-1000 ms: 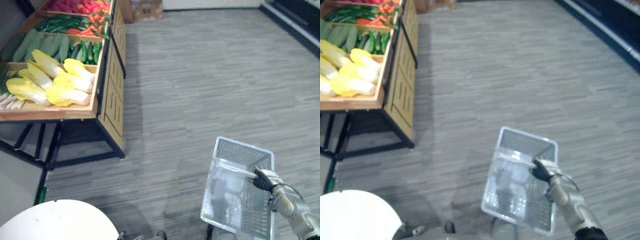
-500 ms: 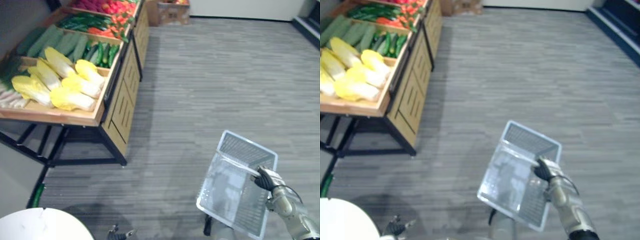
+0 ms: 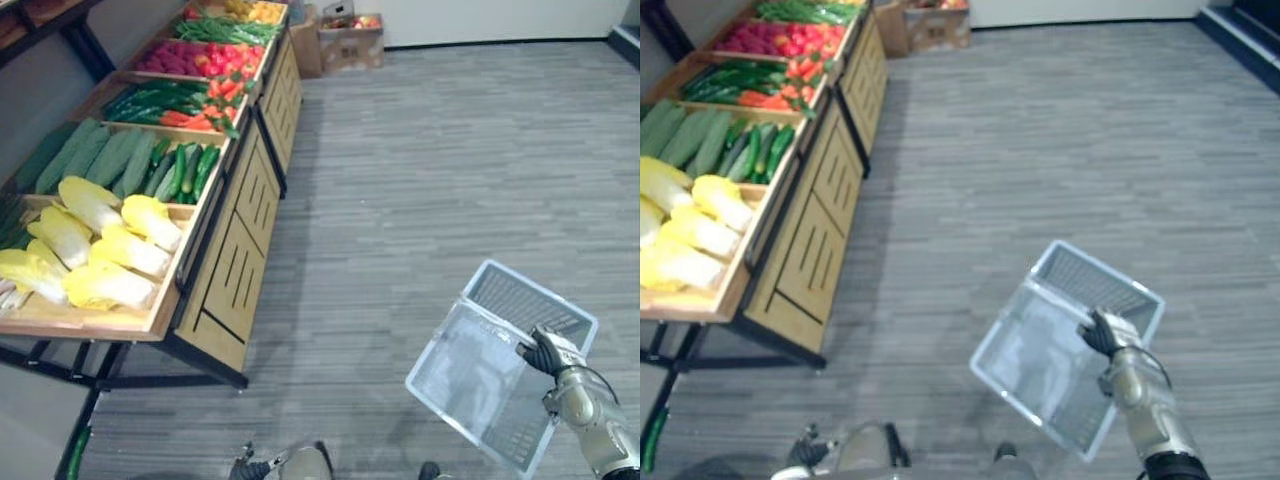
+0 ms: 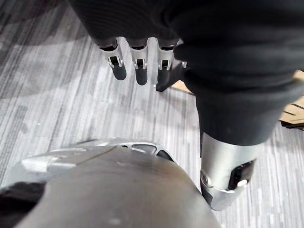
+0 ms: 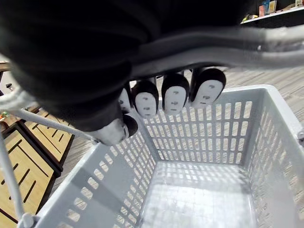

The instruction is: Pick vegetable in the basket

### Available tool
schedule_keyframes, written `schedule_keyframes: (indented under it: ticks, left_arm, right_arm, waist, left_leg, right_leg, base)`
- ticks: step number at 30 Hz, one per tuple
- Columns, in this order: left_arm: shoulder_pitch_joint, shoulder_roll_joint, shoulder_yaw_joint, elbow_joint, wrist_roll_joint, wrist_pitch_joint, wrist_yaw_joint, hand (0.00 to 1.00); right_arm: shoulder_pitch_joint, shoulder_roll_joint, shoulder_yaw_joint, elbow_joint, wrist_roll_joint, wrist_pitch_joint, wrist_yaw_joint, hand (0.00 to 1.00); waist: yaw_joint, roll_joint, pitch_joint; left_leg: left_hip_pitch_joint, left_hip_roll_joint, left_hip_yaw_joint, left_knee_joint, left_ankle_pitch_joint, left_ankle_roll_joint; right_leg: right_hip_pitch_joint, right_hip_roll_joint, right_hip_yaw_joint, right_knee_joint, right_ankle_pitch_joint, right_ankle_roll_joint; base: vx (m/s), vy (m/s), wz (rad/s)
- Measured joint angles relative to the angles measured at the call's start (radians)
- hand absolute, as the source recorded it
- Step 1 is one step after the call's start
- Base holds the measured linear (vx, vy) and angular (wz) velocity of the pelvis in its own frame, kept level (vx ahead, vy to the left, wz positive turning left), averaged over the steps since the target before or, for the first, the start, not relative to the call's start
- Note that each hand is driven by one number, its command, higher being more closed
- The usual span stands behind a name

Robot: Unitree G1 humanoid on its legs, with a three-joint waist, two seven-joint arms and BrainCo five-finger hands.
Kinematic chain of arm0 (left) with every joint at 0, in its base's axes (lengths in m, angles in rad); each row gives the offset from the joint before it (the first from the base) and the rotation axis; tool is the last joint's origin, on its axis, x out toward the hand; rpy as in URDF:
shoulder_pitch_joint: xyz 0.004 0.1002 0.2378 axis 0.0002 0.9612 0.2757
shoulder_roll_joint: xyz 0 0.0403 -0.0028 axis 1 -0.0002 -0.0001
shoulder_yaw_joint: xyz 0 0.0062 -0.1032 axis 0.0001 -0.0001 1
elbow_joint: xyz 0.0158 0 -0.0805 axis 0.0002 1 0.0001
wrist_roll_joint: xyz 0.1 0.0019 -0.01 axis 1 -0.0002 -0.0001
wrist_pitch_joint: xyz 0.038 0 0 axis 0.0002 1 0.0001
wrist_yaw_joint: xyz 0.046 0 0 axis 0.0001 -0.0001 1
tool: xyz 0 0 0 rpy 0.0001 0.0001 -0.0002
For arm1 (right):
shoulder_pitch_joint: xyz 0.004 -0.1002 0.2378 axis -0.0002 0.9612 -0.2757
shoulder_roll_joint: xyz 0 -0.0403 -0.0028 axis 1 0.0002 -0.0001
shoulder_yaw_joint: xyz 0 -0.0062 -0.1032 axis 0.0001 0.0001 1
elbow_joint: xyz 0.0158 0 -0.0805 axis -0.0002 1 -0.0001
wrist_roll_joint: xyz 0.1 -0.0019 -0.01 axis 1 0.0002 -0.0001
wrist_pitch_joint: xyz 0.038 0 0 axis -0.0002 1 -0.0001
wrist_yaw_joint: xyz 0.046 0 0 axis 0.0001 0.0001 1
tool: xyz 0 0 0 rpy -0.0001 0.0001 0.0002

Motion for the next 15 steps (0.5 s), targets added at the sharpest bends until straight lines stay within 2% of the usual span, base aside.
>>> schedule_keyframes:
  ticks: [1,2,3,5,6,8,10,12,15]
  left_arm:
    - [0.006,-0.004,0.004,0.000,0.000,0.000,0.003,0.00]
    - [0.012,-0.018,0.023,0.002,0.002,0.001,0.007,0.00]
    - [0.001,-0.018,0.034,0.000,0.003,0.001,0.010,0.00]
    - [-0.018,0.004,0.034,-0.017,0.009,0.001,0.009,0.00]
    - [-0.027,0.006,0.037,-0.017,0.010,0.002,0.010,0.00]
    - [-0.026,0.007,0.039,-0.018,0.010,0.002,0.010,0.00]
    - [-0.027,0.011,0.039,-0.019,0.012,0.002,0.011,0.00]
    - [-0.027,0.010,0.038,-0.017,0.013,0.003,0.010,0.00]
    - [-0.022,0.009,0.022,0.006,0.015,0.015,0.010,0.00]
  right_arm:
    - [0.001,-0.002,0.000,0.000,0.000,-0.001,-0.001,1.00]
    - [0.006,-0.004,-0.002,0.002,0.000,-0.001,-0.001,1.00]
    - [0.012,0.021,0.010,0.006,0.000,-0.003,-0.001,1.00]
    - [0.008,0.027,0.029,0.005,0.000,-0.018,-0.001,1.00]
    - [0.003,0.032,0.029,0.005,0.001,-0.017,-0.001,1.00]
    - [-0.009,0.038,0.050,0.005,0.001,-0.020,0.000,1.00]
    - [-0.015,0.040,0.072,0.006,0.002,-0.030,0.000,1.00]
    - [-0.023,0.043,0.081,0.006,0.003,-0.049,0.000,1.00]
    - [-0.009,0.077,0.076,0.029,0.000,-0.041,0.001,1.00]
  waist:
    - [-0.005,0.010,-0.002]
    - [-0.005,0.036,-0.005]
    - [-0.006,0.018,-0.008]
    - [0.000,-0.022,0.005]
    - [0.008,-0.024,0.008]
    - [0.018,-0.025,0.009]
    - [0.027,-0.028,0.009]
    - [0.029,-0.042,0.010]
    - [0.029,-0.050,0.005]
  left_leg:
    - [0.022,-0.013,-0.007,-0.156,0.073,0.002]
    - [0.033,-0.015,-0.032,-0.252,0.203,0.020]
    - [0.030,-0.053,-0.032,-0.247,0.189,0.060]
    - [-0.002,-0.086,-0.030,-0.193,0.138,0.081]
    - [-0.028,-0.092,-0.035,-0.130,0.105,0.094]
    - [-0.021,-0.096,-0.034,-0.066,0.067,0.115]
    - [-0.002,-0.097,-0.032,-0.058,0.054,0.117]
    - [0.016,-0.099,-0.031,-0.093,0.052,0.113]
    - [0.103,-0.129,-0.029,-0.219,0.047,0.109]
  right_leg:
    - [0.017,-0.001,-0.003,-0.003,-0.015,0.038]
    - [0.039,0.008,-0.002,-0.010,-0.027,0.073]
    - [0.054,-0.014,-0.016,-0.023,-0.028,0.075]
    - [0.060,-0.048,-0.044,-0.039,-0.027,0.078]
    - [0.075,-0.058,-0.050,-0.053,-0.012,0.101]
    - [0.108,-0.071,-0.050,-0.059,0.004,0.122]
    - [0.128,-0.072,-0.047,-0.065,0.032,0.137]
    - [0.119,-0.072,-0.044,-0.048,0.062,0.157]
    - [0.004,-0.127,-0.007,0.249,0.062,0.158]
  base:
    - [0.30,0.273,-0.11]
    - [0.37,0.324,0.06]
    - [0.30,0.264,0.19]
    - [0.27,0.179,0.29]
    - [0.29,0.152,0.23]
    - [0.25,0.102,0.11]
    - [0.18,0.028,-0.01]
    - [0.13,0.025,-0.02]
    - [0.11,0.117,0.06]
